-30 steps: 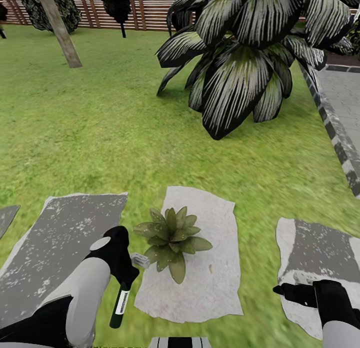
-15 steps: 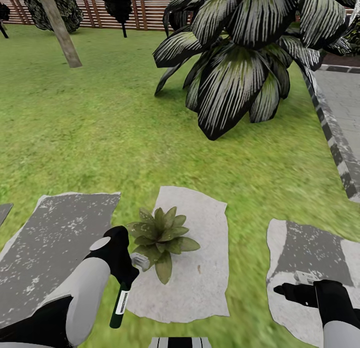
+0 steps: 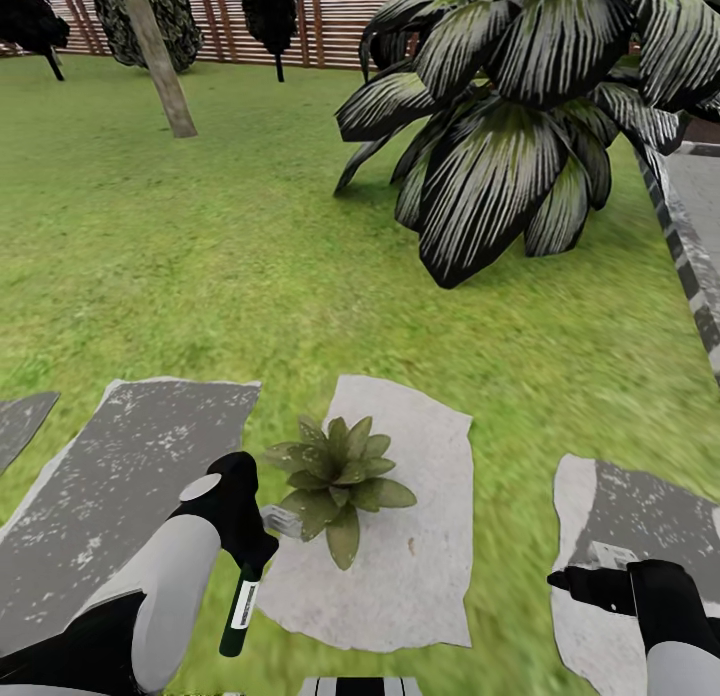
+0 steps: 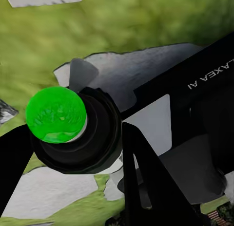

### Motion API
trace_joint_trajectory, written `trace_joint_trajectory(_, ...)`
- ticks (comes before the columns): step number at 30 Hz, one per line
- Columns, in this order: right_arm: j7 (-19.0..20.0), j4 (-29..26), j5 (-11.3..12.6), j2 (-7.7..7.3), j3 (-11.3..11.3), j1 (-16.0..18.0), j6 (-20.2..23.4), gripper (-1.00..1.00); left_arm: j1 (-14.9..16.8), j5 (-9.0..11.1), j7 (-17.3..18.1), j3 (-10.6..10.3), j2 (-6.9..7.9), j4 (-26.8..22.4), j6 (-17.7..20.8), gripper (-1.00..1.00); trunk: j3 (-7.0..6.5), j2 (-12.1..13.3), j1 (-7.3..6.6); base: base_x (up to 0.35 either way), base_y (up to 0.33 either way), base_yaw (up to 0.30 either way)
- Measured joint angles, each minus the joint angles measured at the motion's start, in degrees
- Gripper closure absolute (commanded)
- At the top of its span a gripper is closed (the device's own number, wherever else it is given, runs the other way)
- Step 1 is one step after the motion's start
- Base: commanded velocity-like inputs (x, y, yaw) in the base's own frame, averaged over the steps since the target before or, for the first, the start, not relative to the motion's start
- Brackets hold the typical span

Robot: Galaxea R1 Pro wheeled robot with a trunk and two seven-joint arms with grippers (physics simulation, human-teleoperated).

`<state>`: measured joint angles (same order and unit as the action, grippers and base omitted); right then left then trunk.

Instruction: Pick up the pesticide atomizer in the garden and spray insectifuge to fully cover both potted plants in the garden.

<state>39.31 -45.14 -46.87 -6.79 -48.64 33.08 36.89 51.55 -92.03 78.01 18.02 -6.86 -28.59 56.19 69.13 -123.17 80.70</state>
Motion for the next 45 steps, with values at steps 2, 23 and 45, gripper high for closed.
trace_joint_trajectory(2, 0.01, 0.01, 0.01, 0.0, 0.0, 0.0, 0.03, -1.0, 0.0, 0.05, -0.01, 0.0, 0.0, 0.01, -0.01, 1.0, -0.12, 0.0, 0.0, 0.0, -0.196, 0.182)
trace_joint_trajectory(23, -0.06, -0.09, -0.06, 0.19, 0.04, 0.0, 0.06, -1.0, 0.03, 0.18, 0.07, -0.03, -0.71, -3.04, 0.25, 1.0, -0.82, 0.0, 0.0, 0.0, -0.318, 0.176)
trace_joint_trajectory(45, -0.08, 0.04, -0.04, 0.18, 0.0, 0.0, 0.0, -1.0, 0.05, 0.16, 0.08, -0.1, -0.78, -3.17, 0.26, 1.0, -0.82, 0.0, 0.0, 0.0, -0.205, 0.187)
